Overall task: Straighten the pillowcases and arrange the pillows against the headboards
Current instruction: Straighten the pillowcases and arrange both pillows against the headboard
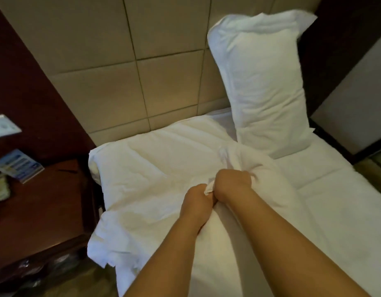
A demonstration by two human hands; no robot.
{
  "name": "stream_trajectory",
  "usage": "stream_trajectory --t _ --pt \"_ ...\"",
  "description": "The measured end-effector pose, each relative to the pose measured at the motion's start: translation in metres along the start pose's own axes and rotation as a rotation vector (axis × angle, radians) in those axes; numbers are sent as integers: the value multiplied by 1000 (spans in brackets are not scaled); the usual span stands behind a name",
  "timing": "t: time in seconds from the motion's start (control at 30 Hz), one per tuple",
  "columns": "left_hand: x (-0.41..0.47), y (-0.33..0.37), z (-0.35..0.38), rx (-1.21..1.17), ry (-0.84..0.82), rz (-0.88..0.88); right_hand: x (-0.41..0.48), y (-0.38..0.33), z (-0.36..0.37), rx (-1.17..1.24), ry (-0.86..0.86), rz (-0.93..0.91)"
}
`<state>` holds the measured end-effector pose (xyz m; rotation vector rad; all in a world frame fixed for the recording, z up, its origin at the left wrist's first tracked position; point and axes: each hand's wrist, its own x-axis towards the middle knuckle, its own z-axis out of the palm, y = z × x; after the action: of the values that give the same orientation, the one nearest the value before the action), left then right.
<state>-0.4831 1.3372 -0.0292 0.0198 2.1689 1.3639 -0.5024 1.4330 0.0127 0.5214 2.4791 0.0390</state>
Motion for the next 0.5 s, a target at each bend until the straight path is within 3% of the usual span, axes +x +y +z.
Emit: stream_trajectory --t 0.17,0.4,0.5 --pt "-28 93 5 -277 -45 141 -58 51 -88 104 171 70" --pt "-96 224 -40 -413 -46 564 -175 81 -213 321 500 100" --pt "-130 258 -71 -410 33 797 -217 74 -246 368 708 14"
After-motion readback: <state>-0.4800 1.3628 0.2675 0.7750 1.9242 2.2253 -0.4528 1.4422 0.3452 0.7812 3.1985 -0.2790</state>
